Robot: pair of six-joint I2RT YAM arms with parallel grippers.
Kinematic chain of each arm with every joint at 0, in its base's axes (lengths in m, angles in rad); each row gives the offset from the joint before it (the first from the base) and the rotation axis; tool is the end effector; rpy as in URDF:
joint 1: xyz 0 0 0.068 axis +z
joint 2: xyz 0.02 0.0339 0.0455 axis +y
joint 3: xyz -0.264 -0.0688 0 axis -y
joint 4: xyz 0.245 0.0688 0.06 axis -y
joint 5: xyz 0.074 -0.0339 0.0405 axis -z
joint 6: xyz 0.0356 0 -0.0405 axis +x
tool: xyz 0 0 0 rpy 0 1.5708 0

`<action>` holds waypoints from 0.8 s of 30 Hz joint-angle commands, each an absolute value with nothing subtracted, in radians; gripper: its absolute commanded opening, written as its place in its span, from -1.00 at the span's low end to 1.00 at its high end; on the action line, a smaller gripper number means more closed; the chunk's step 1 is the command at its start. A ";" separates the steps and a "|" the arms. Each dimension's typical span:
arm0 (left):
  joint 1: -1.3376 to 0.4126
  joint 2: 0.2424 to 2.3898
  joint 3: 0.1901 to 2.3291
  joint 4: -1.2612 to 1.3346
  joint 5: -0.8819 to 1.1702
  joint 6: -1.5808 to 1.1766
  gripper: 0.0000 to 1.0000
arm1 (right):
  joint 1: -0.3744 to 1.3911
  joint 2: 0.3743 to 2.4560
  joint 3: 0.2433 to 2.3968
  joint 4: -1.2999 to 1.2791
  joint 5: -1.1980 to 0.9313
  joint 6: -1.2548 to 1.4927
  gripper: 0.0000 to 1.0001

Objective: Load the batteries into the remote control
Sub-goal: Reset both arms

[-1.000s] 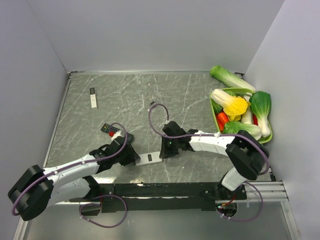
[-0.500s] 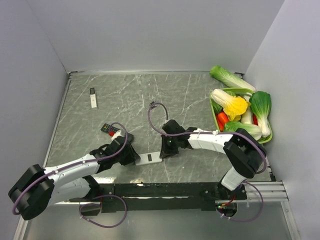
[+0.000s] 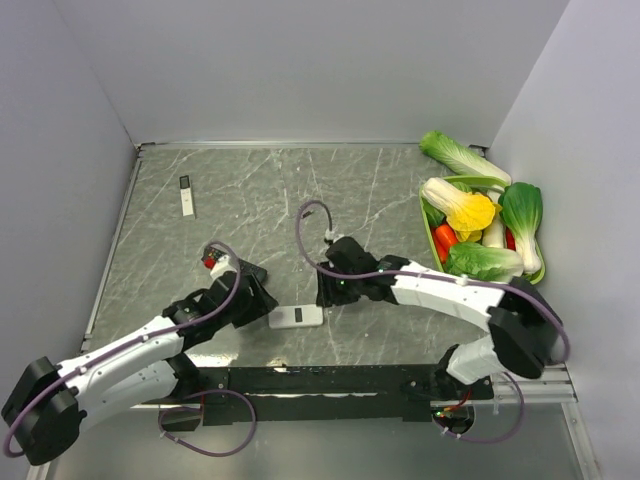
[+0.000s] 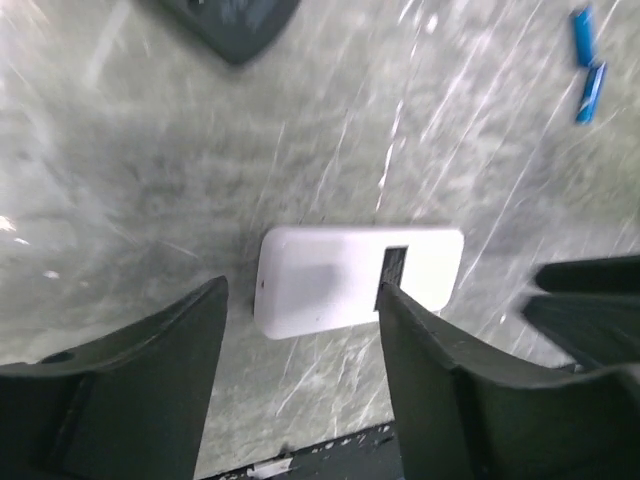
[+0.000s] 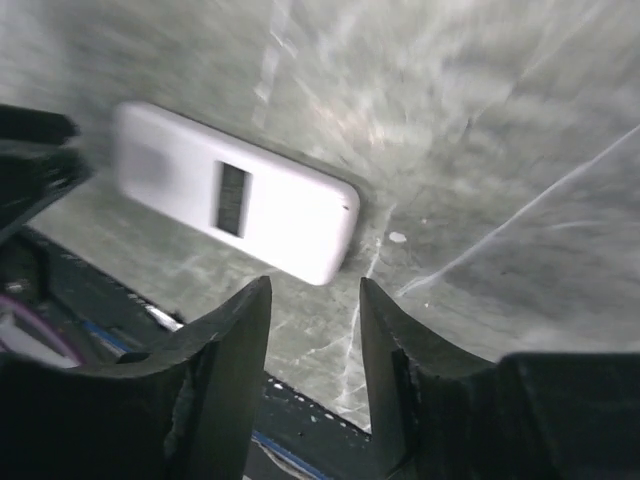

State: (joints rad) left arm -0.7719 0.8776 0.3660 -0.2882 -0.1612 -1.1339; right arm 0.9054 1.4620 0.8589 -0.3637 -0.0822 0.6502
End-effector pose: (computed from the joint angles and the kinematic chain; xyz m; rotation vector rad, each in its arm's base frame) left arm 0.1261 -0.1147 0.1707 -0.5262 2.4239 -0.7040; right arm 0.1763 0.2294 0.1963 -0.3764 2.6632 0.6667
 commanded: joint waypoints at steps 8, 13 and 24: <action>-0.713 0.736 0.563 -0.517 -0.417 -1.040 0.99 | 0.755 1.128 0.810 -0.339 0.061 0.433 0.39; -0.652 0.620 0.673 -0.636 -0.558 -0.974 0.99 | 0.658 0.923 0.759 -0.380 0.193 0.391 0.90; -0.649 0.316 0.914 -0.733 -0.856 -0.732 0.99 | 0.640 0.467 0.721 -0.485 0.640 0.308 0.99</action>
